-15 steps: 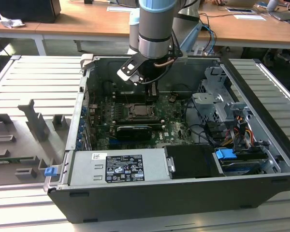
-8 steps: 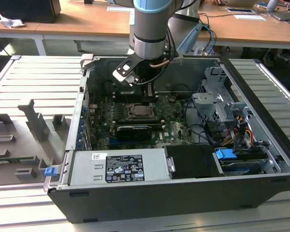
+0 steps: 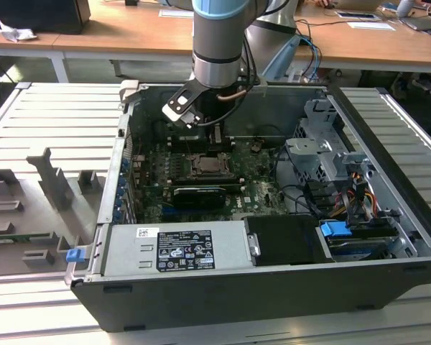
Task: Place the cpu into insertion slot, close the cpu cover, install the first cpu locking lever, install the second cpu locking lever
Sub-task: 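Install the first cpu locking lever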
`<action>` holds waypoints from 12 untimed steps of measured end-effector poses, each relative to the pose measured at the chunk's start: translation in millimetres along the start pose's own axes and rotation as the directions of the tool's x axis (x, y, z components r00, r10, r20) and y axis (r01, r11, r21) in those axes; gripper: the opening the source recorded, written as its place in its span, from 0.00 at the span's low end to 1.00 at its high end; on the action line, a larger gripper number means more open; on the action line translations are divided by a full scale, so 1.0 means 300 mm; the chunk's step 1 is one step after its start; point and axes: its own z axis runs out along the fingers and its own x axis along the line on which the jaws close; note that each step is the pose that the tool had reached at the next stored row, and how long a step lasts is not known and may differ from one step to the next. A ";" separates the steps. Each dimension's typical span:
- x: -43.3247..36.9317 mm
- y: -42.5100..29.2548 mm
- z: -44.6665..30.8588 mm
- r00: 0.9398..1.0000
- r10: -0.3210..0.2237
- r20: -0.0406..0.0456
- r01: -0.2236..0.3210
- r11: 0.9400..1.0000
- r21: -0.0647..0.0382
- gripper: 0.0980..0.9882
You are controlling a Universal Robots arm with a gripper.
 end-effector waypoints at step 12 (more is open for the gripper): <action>0.000 0.000 -0.008 1.000 0.000 0.000 0.000 1.000 0.000 0.01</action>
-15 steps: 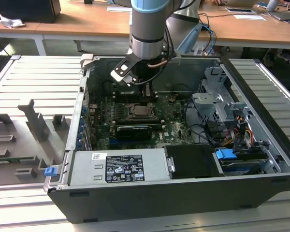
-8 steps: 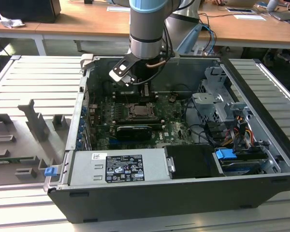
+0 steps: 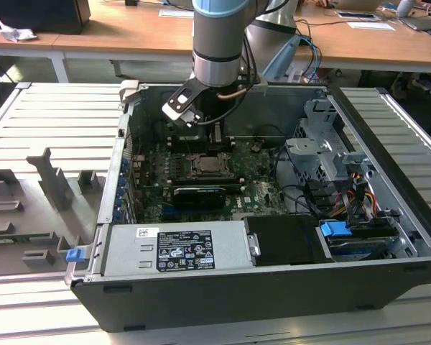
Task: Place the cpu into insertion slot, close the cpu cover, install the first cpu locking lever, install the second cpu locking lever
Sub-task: 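Install the first cpu locking lever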
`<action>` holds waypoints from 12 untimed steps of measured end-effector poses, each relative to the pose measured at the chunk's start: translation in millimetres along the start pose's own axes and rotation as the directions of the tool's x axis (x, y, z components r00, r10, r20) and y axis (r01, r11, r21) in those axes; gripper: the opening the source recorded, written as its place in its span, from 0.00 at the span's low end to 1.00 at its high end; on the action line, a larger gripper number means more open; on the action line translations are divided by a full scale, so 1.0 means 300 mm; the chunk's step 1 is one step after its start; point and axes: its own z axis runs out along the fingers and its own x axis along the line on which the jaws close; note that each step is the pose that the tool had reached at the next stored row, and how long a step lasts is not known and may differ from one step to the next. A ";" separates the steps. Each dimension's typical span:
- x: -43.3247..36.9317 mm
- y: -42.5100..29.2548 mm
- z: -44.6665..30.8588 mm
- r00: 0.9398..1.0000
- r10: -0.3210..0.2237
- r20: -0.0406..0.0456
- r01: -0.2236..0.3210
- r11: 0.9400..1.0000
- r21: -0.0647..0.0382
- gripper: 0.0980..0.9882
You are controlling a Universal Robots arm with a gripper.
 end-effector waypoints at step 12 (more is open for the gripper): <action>0.000 0.000 -0.012 1.000 0.000 0.000 0.000 1.000 0.000 0.01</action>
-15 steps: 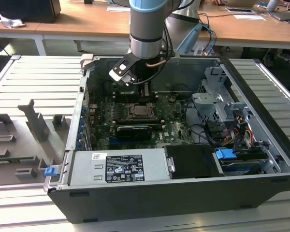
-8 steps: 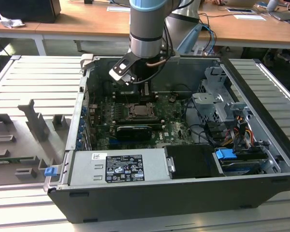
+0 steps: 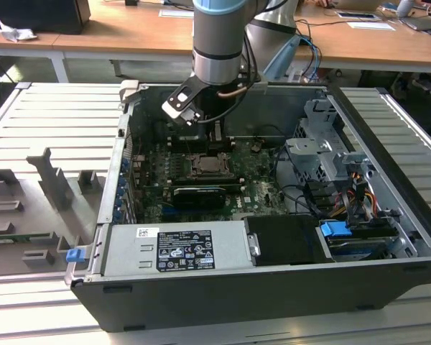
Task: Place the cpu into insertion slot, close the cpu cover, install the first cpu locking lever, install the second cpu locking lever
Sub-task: 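Install the first cpu locking lever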
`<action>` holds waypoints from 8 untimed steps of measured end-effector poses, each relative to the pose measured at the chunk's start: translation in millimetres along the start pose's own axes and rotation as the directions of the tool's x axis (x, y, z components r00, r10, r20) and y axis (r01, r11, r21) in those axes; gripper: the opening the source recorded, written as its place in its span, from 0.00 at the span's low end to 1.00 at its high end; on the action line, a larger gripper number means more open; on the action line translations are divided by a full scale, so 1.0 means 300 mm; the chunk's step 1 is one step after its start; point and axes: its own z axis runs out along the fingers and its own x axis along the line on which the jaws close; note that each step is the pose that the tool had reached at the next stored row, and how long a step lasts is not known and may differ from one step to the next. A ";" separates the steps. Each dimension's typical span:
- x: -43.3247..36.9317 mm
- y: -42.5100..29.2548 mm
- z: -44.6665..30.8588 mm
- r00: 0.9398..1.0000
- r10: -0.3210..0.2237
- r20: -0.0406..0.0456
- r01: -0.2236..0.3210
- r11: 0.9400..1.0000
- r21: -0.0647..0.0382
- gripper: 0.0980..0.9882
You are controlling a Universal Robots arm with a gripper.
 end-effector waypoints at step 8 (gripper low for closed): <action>0.000 0.000 -0.015 1.000 0.000 0.000 0.000 1.000 0.000 0.01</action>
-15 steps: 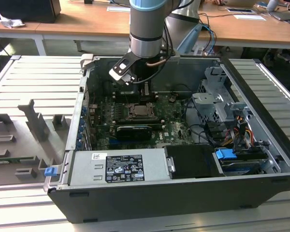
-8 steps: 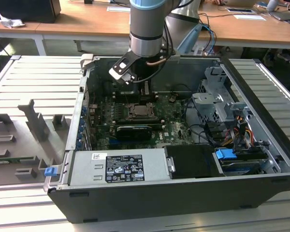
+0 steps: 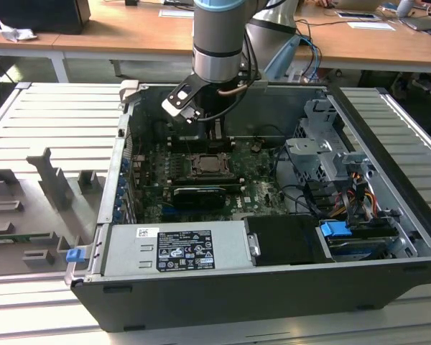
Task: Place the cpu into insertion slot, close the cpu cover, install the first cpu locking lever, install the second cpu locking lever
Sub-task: 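Install the first cpu locking lever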
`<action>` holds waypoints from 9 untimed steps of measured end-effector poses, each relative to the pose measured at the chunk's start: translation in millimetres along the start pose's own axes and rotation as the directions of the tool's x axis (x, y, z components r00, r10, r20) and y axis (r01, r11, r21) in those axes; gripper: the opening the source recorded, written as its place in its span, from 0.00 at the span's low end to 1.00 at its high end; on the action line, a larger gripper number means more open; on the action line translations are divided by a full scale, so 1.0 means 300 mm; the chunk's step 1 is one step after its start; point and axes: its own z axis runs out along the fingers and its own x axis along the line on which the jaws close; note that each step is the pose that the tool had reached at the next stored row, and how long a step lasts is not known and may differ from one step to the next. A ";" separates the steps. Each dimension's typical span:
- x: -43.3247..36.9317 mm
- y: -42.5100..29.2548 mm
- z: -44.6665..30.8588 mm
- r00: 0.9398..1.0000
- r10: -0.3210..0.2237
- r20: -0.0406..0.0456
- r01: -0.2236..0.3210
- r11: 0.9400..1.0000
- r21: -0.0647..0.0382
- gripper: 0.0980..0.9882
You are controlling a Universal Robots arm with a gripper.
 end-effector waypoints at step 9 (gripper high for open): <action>0.001 0.001 -0.039 1.000 0.000 0.000 0.000 1.000 0.000 0.01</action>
